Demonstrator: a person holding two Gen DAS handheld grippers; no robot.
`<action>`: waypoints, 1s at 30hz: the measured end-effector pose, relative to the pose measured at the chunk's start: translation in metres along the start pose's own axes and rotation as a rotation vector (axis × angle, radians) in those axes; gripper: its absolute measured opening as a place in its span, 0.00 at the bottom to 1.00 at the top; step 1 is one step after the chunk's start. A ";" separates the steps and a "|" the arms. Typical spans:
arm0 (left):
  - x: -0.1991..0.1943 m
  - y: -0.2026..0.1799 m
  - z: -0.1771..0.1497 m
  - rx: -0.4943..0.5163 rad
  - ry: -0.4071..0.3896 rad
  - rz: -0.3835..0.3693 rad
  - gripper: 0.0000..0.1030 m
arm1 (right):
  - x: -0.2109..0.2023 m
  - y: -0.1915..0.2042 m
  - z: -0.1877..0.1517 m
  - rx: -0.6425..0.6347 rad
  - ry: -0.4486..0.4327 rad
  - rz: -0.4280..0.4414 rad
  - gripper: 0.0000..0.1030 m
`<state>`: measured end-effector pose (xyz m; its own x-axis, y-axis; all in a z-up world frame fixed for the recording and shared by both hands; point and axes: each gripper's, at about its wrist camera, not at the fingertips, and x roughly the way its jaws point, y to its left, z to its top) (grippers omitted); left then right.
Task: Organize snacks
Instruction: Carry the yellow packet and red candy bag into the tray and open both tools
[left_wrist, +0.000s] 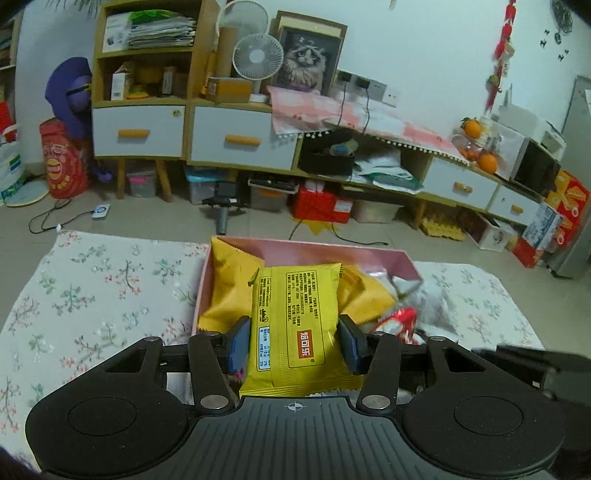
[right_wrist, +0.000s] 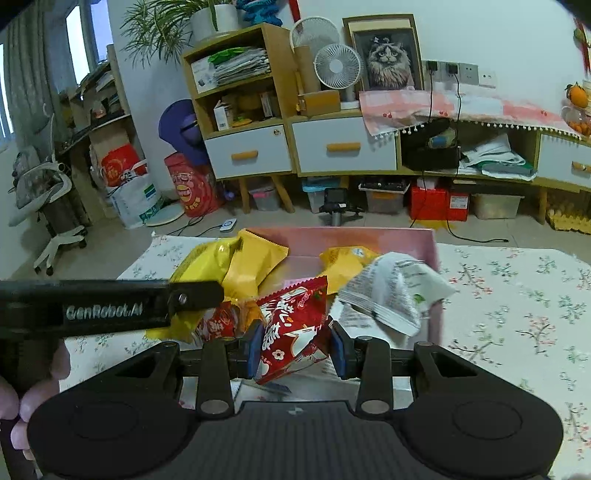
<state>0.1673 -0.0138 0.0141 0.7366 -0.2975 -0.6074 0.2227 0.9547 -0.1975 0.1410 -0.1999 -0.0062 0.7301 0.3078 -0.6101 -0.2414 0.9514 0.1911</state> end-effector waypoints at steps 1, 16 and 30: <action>0.005 0.001 0.003 -0.001 0.004 0.002 0.46 | 0.002 0.001 0.000 0.001 0.002 -0.001 0.05; 0.063 0.008 0.026 -0.055 0.051 -0.019 0.46 | 0.021 -0.004 -0.002 0.039 -0.012 -0.060 0.06; 0.048 0.012 0.021 -0.023 0.038 -0.007 0.62 | 0.011 -0.005 0.001 0.039 -0.028 -0.056 0.35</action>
<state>0.2190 -0.0163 -0.0009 0.7100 -0.3049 -0.6348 0.2126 0.9522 -0.2195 0.1508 -0.2015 -0.0128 0.7594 0.2539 -0.5990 -0.1752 0.9665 0.1874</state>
